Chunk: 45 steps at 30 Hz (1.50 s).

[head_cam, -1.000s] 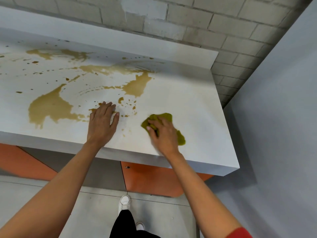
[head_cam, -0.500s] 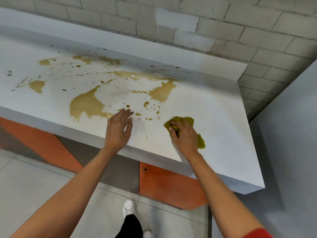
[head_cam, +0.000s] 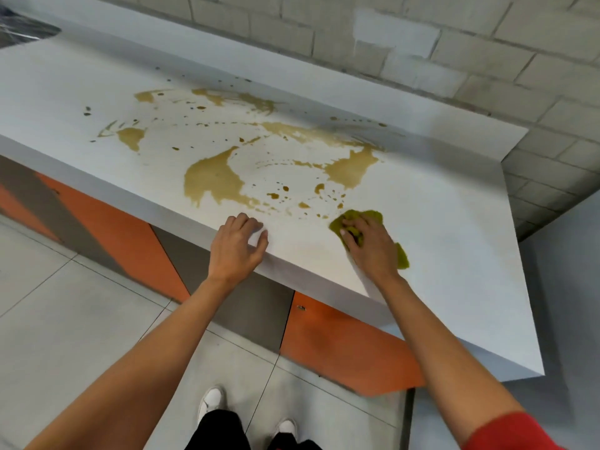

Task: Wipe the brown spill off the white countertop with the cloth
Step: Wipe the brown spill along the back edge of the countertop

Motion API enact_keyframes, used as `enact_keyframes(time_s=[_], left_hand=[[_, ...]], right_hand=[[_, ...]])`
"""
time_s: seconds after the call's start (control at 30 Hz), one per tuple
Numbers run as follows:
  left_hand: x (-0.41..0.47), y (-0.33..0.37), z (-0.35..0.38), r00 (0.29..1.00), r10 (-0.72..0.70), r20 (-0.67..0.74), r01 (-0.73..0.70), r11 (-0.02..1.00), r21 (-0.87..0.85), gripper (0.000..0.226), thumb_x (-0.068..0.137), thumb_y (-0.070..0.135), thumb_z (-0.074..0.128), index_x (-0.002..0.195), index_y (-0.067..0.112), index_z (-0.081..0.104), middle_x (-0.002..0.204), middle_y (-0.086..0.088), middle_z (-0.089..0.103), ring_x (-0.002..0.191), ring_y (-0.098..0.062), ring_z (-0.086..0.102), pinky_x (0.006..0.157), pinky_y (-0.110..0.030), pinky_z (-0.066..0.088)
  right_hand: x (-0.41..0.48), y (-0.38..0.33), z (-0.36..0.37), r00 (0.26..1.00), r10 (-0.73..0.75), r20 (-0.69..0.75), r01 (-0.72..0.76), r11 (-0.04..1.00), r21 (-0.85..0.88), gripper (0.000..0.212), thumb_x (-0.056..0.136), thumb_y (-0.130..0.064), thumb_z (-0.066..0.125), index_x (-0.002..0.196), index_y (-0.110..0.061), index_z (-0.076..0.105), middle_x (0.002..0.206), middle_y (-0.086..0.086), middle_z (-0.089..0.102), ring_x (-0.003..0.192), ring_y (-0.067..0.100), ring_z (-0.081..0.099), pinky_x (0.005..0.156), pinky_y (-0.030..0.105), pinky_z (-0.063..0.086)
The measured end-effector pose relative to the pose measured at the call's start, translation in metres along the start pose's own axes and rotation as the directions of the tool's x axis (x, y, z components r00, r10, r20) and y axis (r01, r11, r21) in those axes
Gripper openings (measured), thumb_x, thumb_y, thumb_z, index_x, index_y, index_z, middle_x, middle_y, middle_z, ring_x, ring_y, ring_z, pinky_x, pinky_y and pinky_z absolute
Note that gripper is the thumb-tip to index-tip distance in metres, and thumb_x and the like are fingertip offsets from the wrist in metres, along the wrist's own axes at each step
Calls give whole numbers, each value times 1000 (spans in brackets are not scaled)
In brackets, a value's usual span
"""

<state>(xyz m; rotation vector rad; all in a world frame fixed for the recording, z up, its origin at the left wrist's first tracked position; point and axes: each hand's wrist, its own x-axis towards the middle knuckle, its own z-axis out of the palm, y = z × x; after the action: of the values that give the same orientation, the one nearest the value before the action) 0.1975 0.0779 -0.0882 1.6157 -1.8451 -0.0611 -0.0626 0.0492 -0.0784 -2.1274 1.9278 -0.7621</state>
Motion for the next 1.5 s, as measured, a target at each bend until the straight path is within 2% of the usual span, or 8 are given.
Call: enact_keyframes(time_s=[0.3,0.57,0.73,0.87,1.03,1.17,1.4,1.5], left_hand=[[5,-8,-8,992,111,60,-117,987,107,21,88,28,57,89,9,65,83,-5,61,74,-22,56,56,-33,46],[9,-17,-11,974,206,96,-215,973,87,17,86,28,58,84,12,63,79,-2,59,68,-19,55,52,-29,42],[21,-27,-17,946,292,138,-302,951,62,15,83,26,60,77,13,61,75,0,58,67,-18,55,52,-26,38],[26,-39,-20,906,385,177,-397,917,40,16,85,26,58,76,13,61,73,-1,57,65,-19,55,53,-27,39],[29,-48,-20,885,417,209,-418,907,-39,17,87,28,56,81,13,63,78,0,60,69,-19,55,57,-26,39],[32,-52,-22,873,436,219,-432,899,-70,18,86,29,57,79,13,61,77,0,59,69,-18,55,58,-25,37],[44,-66,-31,828,512,230,-485,859,-166,21,86,30,59,77,12,61,77,0,59,71,-18,55,58,-28,43],[45,-78,-34,837,504,213,-469,862,-193,19,85,30,60,78,12,63,78,0,61,70,-17,56,56,-29,45]], right_hand=[[-14,-54,26,976,-191,102,188,981,38,31,90,-46,53,117,-33,61,134,-3,54,122,17,50,86,33,48],[16,-31,19,982,183,-44,-184,982,-42,33,93,-35,50,122,-20,59,138,8,49,126,25,44,96,39,43],[23,-89,51,999,31,7,-31,999,-8,33,93,-38,51,121,-24,61,136,5,51,124,23,47,87,37,47],[-15,-79,40,994,-82,68,82,997,6,29,91,-45,51,117,-36,61,137,-4,52,124,16,48,88,31,44],[-19,-46,19,989,142,-35,-143,989,-27,28,91,-41,53,117,-33,61,136,-2,51,123,19,46,82,28,38],[18,-71,41,972,216,-91,-222,973,-64,30,93,-33,52,121,-23,60,136,6,50,123,24,45,90,36,44],[-7,-103,52,998,-14,57,16,999,-33,28,92,-42,52,118,-38,60,139,-4,49,124,17,46,87,32,44],[-27,-82,35,998,31,48,-31,999,-8,27,90,-43,53,116,-41,60,138,-6,49,125,15,46,89,30,40]])
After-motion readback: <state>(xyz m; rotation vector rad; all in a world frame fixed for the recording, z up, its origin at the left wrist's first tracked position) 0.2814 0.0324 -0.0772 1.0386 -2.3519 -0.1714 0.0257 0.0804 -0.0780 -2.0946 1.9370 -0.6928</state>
